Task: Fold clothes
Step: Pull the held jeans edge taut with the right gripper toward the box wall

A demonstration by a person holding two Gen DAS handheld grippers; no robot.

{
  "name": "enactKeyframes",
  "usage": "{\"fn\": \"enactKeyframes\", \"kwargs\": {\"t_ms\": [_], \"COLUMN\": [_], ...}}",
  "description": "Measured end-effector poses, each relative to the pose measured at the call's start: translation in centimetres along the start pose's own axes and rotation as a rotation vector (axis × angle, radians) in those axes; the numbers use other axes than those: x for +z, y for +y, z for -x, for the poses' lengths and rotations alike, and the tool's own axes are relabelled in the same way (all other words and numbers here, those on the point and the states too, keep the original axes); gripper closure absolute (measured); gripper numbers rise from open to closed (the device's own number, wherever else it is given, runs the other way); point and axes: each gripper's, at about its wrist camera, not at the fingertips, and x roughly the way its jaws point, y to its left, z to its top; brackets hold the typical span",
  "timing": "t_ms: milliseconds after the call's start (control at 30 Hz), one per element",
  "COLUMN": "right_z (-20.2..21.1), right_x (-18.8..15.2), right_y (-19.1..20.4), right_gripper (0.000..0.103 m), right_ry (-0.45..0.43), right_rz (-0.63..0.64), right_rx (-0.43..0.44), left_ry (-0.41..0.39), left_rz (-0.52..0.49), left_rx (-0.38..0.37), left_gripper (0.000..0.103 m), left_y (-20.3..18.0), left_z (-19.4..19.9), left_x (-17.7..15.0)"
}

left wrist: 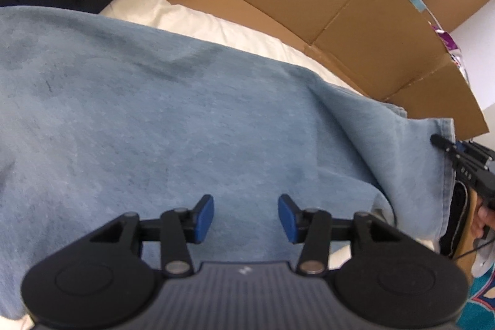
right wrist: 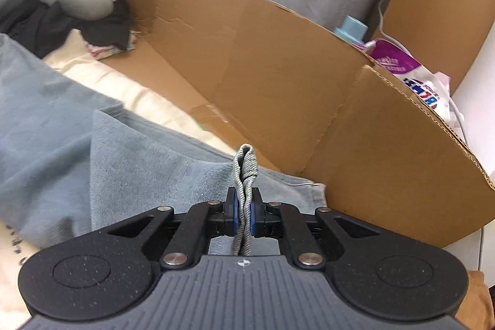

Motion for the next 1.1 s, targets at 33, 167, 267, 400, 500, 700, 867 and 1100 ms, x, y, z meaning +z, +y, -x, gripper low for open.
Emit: {"fn": "enactKeyframes", "kwargs": {"t_ms": [33,167,267,400,500,700,867,1100], "right_z": [-0.4,-2.2,-4.0,-6.9,-9.0,-10.7,-11.1,-11.5], "right_x": [0.2,0.6,0.7,0.2,-0.7,-1.9,-3.0,-2.6], "right_y": [-0.5,-2.3,-3.8,-5.8,-6.9,-7.6,-8.3,-8.3], "right_gripper": [0.097,0.097,0.097,0.097,0.097,0.088,0.074,0.098], "right_ry": [0.003,0.027,0.057,0.080,0.095,0.126,0.145,0.139], "right_rz": [-0.003,0.008,0.001,-0.088,-0.166,-0.216,-0.256,-0.260], "right_rx": [-0.005,0.002,0.007,-0.001,-0.011,-0.044,-0.054,-0.050], "left_ry": [-0.002,-0.003,0.002,0.008,0.012,0.020,0.028,0.030], "left_rz": [0.003,0.010,0.021,0.025,0.027,0.043,0.057,0.061], "left_rx": [0.006,0.030,0.038,0.042,0.048,0.047,0.045,0.047], "left_gripper": [0.052,0.050,0.050,0.050,0.050,0.050,0.050,0.050], "left_y": [0.2,0.7,1.1,1.4,1.6,2.0,2.5,2.4], "left_z": [0.0,-0.4,-0.6,-0.8,-0.9,-1.1,-1.5,-1.8], "left_x": [0.1,0.6,0.8,0.9,1.0,0.6,0.2,0.2]}}
